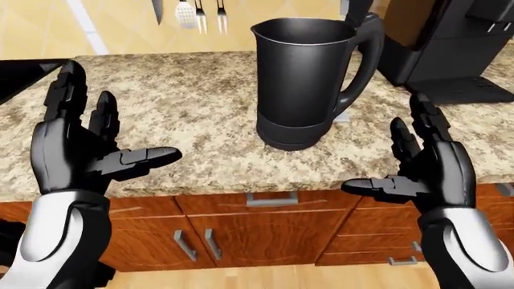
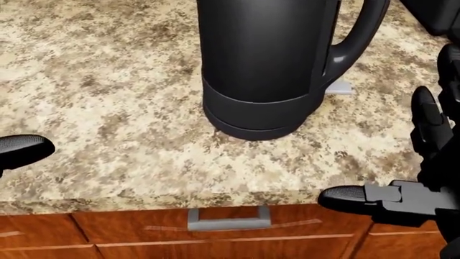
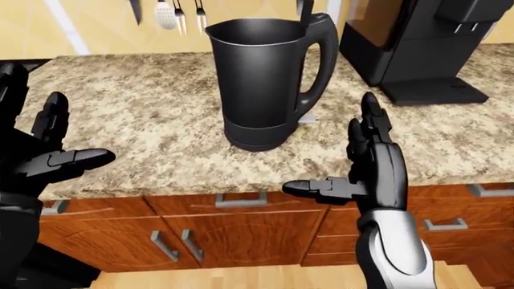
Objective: Close the lid of the electric kettle.
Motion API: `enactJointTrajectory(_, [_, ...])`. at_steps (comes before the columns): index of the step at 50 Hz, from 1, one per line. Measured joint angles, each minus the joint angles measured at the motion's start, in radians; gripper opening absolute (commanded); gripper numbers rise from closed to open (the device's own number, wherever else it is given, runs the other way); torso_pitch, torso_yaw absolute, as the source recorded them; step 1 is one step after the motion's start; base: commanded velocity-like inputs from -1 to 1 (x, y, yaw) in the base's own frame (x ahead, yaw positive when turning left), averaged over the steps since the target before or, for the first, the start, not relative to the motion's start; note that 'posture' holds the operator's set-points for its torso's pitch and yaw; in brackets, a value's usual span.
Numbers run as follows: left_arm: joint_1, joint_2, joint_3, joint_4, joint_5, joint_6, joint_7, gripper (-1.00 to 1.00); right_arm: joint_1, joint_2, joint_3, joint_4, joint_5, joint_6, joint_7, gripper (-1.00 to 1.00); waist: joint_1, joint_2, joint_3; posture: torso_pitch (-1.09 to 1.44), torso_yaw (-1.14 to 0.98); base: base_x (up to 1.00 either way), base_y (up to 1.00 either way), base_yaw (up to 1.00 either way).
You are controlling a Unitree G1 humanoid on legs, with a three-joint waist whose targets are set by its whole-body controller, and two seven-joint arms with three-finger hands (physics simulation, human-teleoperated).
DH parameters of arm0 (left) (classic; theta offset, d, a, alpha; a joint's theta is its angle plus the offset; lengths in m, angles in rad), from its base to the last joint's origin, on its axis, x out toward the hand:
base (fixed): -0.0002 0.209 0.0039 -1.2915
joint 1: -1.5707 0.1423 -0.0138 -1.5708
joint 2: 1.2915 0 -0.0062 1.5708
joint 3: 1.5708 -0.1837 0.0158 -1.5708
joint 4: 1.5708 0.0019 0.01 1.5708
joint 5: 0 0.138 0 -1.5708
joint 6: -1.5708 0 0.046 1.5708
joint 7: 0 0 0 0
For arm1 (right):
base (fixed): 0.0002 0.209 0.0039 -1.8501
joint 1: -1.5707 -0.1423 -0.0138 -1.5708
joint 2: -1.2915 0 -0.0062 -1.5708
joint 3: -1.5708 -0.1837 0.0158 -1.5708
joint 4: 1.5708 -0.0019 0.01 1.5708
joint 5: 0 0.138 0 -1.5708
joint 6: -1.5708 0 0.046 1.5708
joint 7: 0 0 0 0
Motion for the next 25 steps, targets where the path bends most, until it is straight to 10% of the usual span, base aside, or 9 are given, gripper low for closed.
enactJointTrajectory(13, [0.005,0.002,-0.004,0.006,-0.002,-0.006,0.003,1.0,-0.078,-0.041,-0.091,-0.038,0.085,0.088,-0.042,1.0,0.004,-0.004,0.0,0.0,0.0,0.0,0.0,0.0])
enactJointTrajectory(25, [-0.004,0.004,-0.004,0.008,-0.009,-0.003,0.009,1.0,-0.459,-0.24,-0.423,-0.008,0.39,0.475,-0.195,1.0,0.011,-0.016,0.009,0.0,0.0,0.0,0.0,0.0])
